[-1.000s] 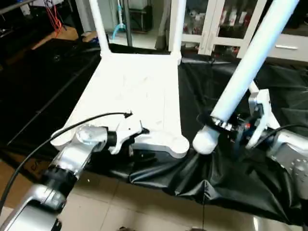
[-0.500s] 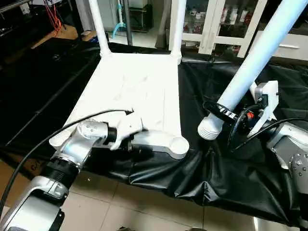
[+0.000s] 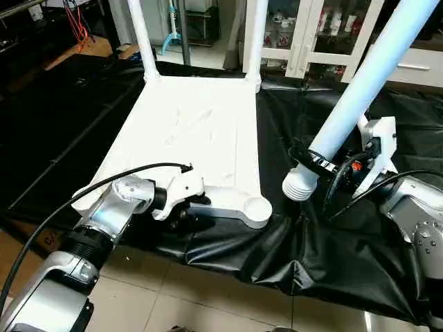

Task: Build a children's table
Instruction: Pick table leg

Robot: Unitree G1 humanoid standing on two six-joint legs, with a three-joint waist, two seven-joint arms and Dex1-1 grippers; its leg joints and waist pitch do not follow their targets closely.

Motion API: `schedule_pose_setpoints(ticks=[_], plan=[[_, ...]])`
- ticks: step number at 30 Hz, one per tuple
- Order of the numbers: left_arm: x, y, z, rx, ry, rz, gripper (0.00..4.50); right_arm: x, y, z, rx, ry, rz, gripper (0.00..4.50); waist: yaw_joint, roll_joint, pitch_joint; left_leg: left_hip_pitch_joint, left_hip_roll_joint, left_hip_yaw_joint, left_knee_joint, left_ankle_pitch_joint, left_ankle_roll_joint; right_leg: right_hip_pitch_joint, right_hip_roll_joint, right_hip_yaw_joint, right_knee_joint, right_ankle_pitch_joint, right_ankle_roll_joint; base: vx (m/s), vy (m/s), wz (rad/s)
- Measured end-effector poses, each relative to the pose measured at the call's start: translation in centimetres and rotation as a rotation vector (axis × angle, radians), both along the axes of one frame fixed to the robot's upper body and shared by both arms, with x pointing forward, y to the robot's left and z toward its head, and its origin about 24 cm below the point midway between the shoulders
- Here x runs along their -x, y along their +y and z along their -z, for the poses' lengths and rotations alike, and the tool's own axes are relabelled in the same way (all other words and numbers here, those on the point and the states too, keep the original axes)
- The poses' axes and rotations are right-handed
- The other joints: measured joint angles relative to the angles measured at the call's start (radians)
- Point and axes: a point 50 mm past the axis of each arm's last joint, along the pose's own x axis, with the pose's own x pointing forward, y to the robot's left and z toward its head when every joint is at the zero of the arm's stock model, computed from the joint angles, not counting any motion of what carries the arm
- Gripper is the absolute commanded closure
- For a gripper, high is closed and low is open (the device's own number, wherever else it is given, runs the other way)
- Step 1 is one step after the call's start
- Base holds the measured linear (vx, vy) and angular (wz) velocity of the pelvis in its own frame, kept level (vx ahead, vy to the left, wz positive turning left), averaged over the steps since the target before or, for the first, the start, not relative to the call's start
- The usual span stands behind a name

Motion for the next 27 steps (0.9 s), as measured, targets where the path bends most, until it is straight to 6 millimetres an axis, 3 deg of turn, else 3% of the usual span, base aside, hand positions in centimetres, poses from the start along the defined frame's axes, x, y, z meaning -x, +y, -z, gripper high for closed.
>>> schedule_pose_setpoints(ticks=[16, 27], plan=[[-0.1, 0.5, 0.1, -0.064, 0.006, -0.052, 3.75, 0.0, 0.5, 0.4, -0.032, 0.009, 0.007, 2.66, -0.003, 0.002, -0.001, 0.002, 0.0, 0.0, 0.0, 0.0, -0.001, 0.001, 0.0, 0.0, 0.0, 0.0, 0.0, 0.0, 0.0, 0.0], [2.0, 1.1, 0.1, -0.058, 0.063, -0.312, 4.09, -0.7, 3.0, 2.1, -0.081, 0.081, 0.038, 2.66, -0.061, -0.003, -0.001, 0.001, 0.0, -0.002, -0.002, 0.0, -0.001, -0.001, 0.0, 0.0, 0.0, 0.0, 0.0, 0.0, 0.0, 0.0]])
